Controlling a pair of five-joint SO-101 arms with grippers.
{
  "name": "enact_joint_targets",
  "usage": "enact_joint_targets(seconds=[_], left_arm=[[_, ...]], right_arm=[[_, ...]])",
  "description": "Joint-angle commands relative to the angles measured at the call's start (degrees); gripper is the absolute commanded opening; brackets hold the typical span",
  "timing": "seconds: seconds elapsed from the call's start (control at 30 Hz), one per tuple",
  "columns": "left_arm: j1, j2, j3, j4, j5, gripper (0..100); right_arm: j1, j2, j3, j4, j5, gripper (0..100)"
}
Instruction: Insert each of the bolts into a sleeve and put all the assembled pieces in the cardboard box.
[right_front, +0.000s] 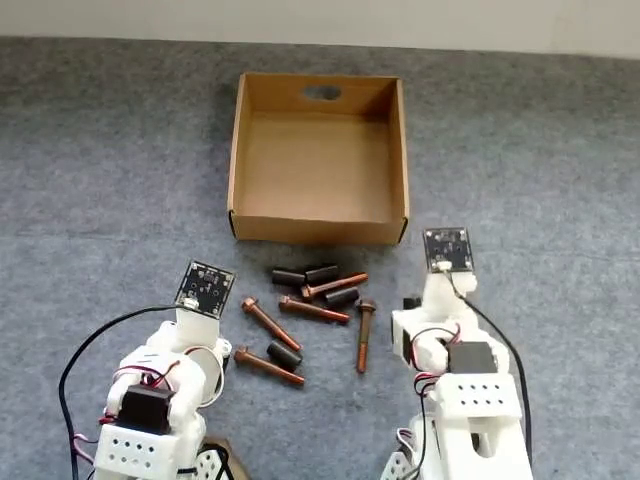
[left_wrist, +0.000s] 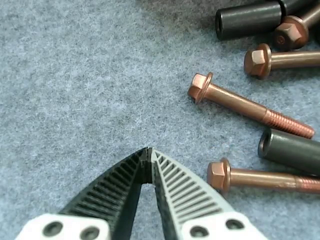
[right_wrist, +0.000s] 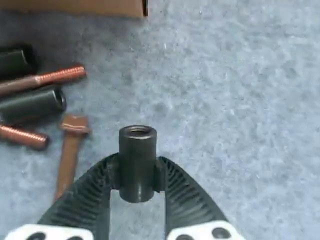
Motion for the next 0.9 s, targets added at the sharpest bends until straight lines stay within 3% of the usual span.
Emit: enact_joint_targets(seconds=[0.0, 0.37, 0.73, 0.87], left_arm=[[0.92, -0.48, 1.01, 0.26, -0.09, 1], [0.92, -0.48, 1.01, 0.26, -0.09, 1], [5.41, -0.48, 1.01, 0.26, 0.0, 1], [1.27, -0.48, 0.75, -0.26, -0.18, 1]], right_arm=[[0.57, -1.19, 0.48, -2.24, -0.53, 0.5], [0.57, -1.01, 1.1, -2.24, -3.6, 0.5], [0.48, -1.27, 3.21, -2.51, -3.34, 0.5], [0.48, -1.27, 3.47, -2.51, -3.34, 0.5]])
